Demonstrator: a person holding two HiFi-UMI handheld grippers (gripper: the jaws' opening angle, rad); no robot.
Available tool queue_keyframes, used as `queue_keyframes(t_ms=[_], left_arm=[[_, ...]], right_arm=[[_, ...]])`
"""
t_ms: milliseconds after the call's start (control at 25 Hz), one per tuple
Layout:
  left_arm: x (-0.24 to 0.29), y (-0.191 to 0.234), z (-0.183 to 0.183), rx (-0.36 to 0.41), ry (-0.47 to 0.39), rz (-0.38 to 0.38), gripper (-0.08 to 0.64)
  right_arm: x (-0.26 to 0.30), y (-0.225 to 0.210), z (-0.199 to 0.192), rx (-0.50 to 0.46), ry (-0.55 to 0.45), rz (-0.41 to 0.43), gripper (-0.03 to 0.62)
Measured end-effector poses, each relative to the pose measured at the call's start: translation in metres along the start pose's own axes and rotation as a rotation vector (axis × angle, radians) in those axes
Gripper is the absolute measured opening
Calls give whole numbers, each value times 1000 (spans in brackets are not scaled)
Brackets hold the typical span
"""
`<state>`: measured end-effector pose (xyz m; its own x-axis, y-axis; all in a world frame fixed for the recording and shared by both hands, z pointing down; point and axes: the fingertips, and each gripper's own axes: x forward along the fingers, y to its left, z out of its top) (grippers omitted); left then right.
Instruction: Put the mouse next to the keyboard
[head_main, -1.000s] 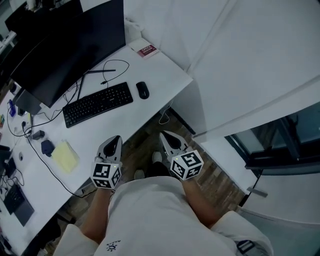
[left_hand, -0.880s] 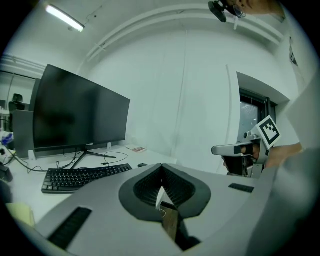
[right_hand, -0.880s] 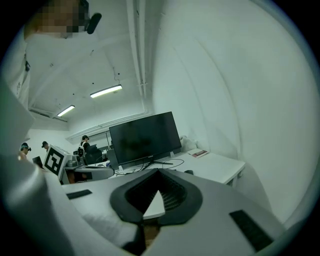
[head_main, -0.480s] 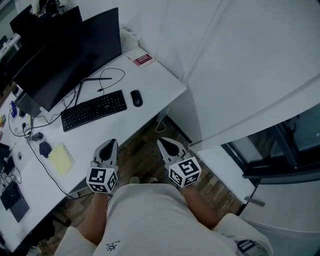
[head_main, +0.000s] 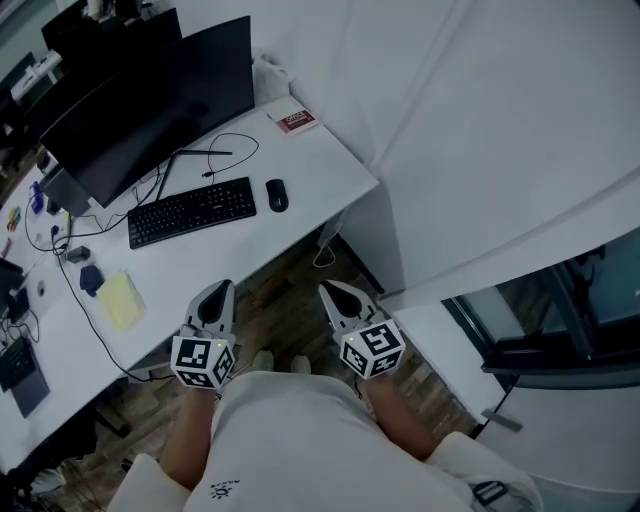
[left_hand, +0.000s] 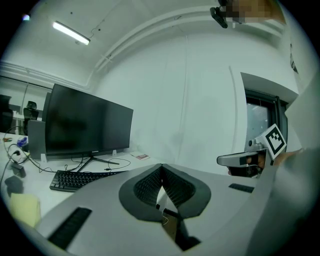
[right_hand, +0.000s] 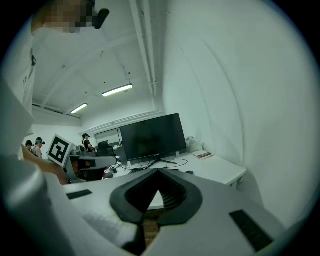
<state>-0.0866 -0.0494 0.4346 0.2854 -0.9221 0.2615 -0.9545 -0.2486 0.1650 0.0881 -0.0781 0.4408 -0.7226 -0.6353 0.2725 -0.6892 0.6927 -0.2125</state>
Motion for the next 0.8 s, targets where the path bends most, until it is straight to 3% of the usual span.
queue_keyframes(t_ms=[800], left_arm=[[-5, -12, -2, -4, 1, -12, 11]], right_arm=[[-9, -1, -7, -8, 8, -27, 18]])
